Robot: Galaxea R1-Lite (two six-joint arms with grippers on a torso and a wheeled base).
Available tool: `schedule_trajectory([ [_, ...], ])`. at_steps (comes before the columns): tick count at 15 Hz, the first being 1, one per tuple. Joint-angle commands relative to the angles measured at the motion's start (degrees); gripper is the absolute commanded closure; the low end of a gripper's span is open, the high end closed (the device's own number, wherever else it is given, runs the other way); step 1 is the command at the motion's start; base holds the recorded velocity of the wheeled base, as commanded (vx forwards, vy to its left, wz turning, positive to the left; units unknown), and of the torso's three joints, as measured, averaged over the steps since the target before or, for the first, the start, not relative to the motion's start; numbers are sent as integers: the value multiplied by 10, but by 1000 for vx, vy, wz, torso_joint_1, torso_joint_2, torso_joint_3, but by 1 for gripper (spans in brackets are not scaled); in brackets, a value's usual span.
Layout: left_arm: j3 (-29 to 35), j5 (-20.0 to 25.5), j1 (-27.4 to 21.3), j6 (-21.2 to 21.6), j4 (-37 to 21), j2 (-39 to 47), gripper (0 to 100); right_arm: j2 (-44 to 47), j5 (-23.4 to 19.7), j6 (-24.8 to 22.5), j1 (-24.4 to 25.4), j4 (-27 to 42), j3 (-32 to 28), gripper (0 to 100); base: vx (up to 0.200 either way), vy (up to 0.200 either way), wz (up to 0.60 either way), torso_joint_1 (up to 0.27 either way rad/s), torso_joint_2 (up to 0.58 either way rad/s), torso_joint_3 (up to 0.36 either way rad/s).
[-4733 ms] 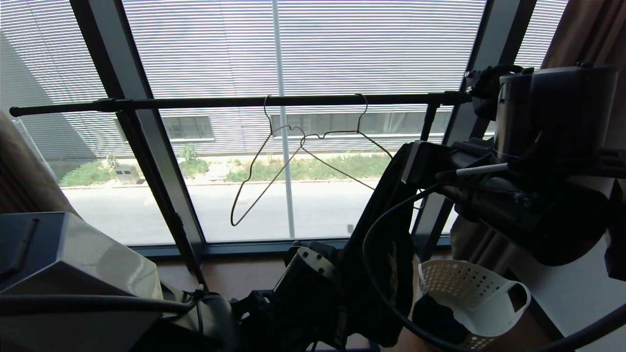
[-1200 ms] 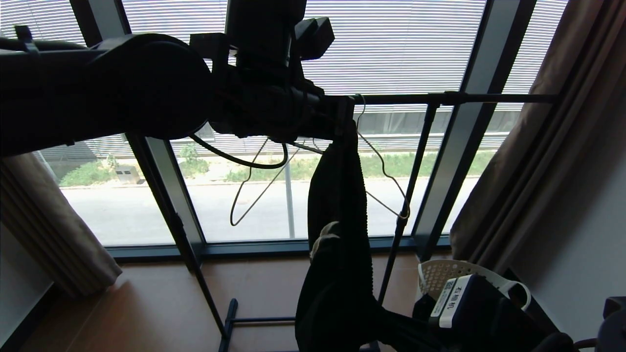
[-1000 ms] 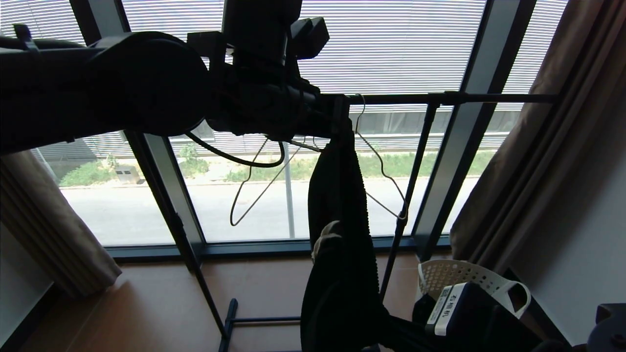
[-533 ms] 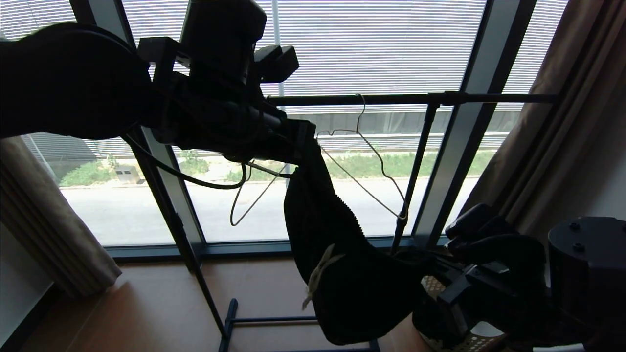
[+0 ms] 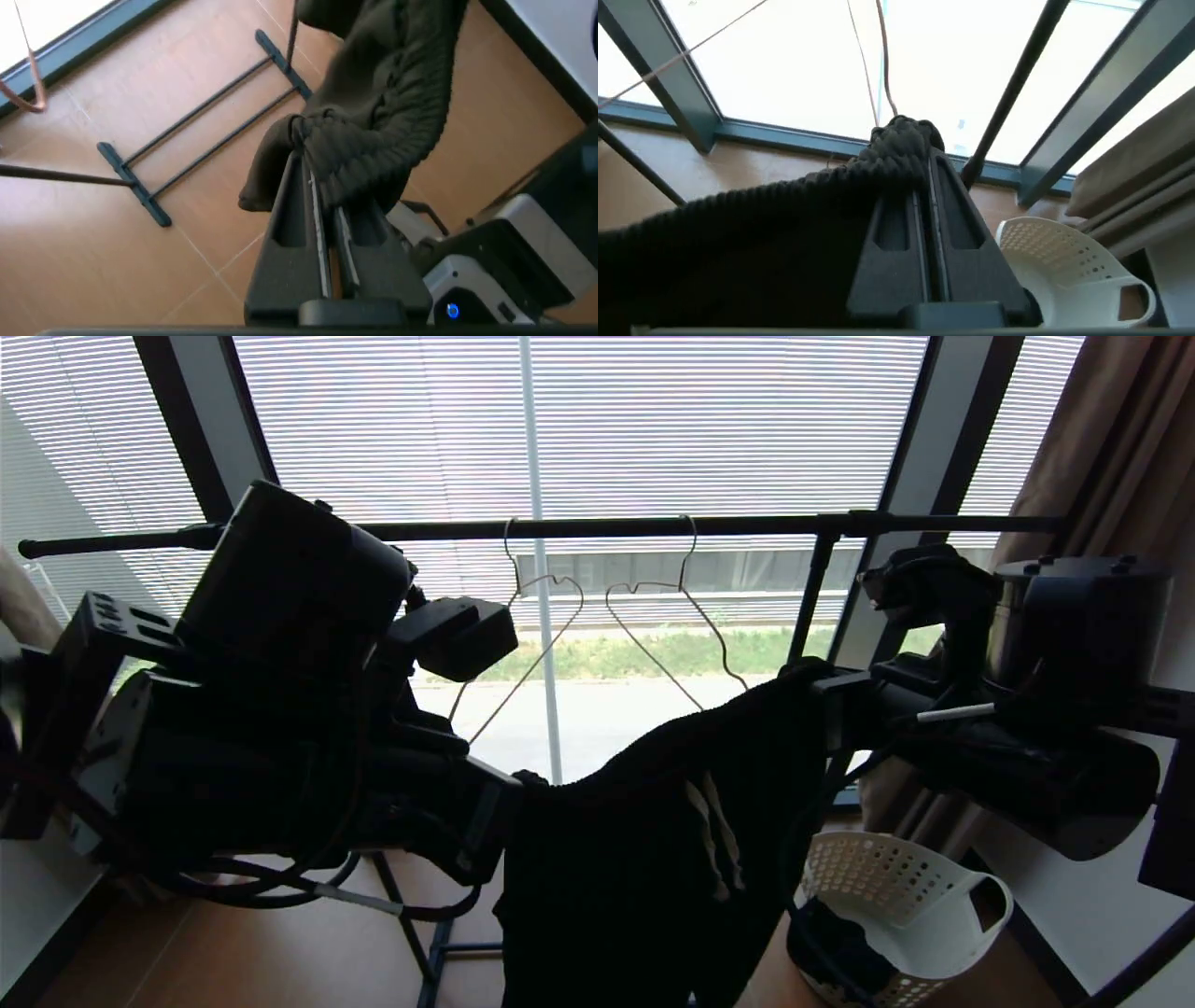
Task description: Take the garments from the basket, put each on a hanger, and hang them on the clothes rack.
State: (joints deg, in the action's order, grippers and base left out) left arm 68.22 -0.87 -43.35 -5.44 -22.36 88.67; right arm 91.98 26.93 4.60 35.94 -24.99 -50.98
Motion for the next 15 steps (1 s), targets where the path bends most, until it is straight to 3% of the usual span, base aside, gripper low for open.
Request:
schedule_trajectory([
  [1, -56, 0, -60, -9, 4, -26, 100, 81, 4, 12, 27, -1, -76, 100, 0, 0, 0, 0, 0, 0],
  [7, -75, 15, -172, -70, 72, 3, 100, 140, 5, 13, 75, 0, -178, 100, 0, 0, 0, 0, 0, 0],
  [12, -75, 23, -187, -133, 91, 8, 100, 145, 5, 67, 97, 1, -184, 100, 0, 0, 0, 0, 0, 0],
  [15, -91, 18, -176, -139, 90, -11, 100, 116, 5, 84, 97, -1, -143, 100, 0, 0, 0, 0, 0, 0],
])
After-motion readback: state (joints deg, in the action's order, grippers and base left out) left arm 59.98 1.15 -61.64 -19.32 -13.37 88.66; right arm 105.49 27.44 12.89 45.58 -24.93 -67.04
